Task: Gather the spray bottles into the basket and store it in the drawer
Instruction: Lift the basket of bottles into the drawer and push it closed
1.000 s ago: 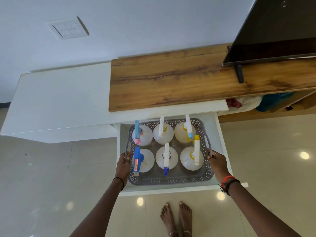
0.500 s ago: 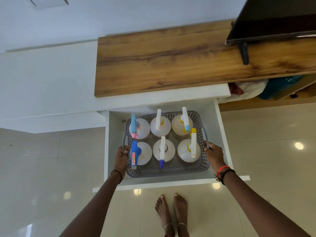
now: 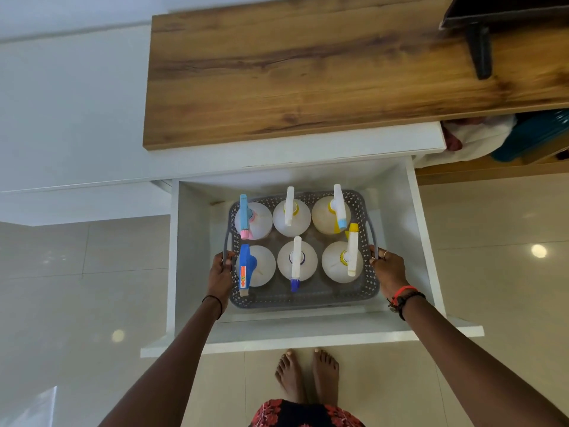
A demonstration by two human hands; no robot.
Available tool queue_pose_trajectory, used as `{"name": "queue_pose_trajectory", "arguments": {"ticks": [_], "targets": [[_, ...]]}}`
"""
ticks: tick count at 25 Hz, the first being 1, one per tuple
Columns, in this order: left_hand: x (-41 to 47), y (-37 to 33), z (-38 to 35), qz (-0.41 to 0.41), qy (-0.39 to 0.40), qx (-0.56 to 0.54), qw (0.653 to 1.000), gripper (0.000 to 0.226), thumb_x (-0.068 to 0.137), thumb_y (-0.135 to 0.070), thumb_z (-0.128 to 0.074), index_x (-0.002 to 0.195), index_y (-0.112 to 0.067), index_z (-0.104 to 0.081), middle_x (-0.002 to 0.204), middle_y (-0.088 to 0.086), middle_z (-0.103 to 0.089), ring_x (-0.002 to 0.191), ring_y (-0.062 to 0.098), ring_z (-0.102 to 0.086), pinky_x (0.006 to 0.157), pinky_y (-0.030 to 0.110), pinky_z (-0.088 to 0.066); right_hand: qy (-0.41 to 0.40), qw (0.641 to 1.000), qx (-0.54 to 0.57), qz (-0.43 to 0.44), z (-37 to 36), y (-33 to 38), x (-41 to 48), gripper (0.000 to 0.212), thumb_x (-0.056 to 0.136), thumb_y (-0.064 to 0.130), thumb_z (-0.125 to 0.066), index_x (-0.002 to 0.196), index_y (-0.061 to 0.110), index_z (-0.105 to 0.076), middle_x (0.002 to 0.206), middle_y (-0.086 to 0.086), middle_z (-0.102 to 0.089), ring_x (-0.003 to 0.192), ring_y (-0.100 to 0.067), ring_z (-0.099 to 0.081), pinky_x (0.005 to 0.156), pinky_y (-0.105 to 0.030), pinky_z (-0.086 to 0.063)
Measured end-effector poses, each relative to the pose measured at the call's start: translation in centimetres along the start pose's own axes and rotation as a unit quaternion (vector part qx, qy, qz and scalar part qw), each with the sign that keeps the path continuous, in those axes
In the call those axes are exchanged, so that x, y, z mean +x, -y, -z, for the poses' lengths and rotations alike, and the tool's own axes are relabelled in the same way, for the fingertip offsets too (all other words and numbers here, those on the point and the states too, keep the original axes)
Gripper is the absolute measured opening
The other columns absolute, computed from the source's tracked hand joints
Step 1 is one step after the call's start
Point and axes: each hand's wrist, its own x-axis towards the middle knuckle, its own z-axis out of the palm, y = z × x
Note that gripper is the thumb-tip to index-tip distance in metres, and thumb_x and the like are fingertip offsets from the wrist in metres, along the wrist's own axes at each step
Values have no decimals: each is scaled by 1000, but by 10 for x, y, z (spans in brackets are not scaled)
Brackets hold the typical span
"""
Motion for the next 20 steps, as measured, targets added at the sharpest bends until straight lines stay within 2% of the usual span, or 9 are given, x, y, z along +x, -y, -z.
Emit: {"name": "queue_pose_trajectory", "arguments": {"ticks": [2, 6, 10, 13, 20], "targets": [[10, 8, -7, 4, 1, 2, 1000, 30, 102, -15, -34, 123, 3, -47, 107, 19, -54, 96, 30, -53, 97, 52, -46, -2, 1000, 12, -8, -5, -4, 10, 33, 91, -5, -51, 122, -3, -62, 123, -20, -64, 115, -32, -59, 91, -30, -47], [25, 19, -17, 13, 2, -6, 1000, 29, 102, -14, -33, 122, 3, -47, 106, 20, -53, 96, 34, -53, 100, 55, -43, -9, 1000, 21, -20, -13, -12, 27, 34, 90, -7, -51, 122, -3, -62, 123, -22, -64, 115, -35, -59, 100, -41, -48], [35, 27, -22, 22, 4, -5, 1000, 33, 103, -16, -32, 126, 4, -45, 122, 29, -52, 113, 45, -51, 106, 56, -40, -8, 999, 38, -22, -19, -19, 38, 32, 90, -4, -55, 121, -4, -62, 120, -23, -65, 109, -33, -62, 93, -37, -50], [45, 31, -23, 20, 5, -5, 1000, 32, 102, -16, -32, 126, 3, -45, 122, 29, -53, 112, 44, -53, 105, 55, -42, -3, 999, 38, -21, -23, -24, 44, 31, 90, -3, -56, 120, -3, -63, 120, -23, -65, 109, -33, -62, 98, -42, -49], [65, 41, -23, 22, -1, 2, 1000, 30, 102, -12, -34, 124, 2, -47, 124, 26, -53, 118, 44, -50, 108, 54, -39, 10, 998, 50, -20, -34, -33, 56, 33, 90, -3, -55, 123, -3, -61, 122, -22, -64, 115, -34, -60, 96, -37, -49]]}}
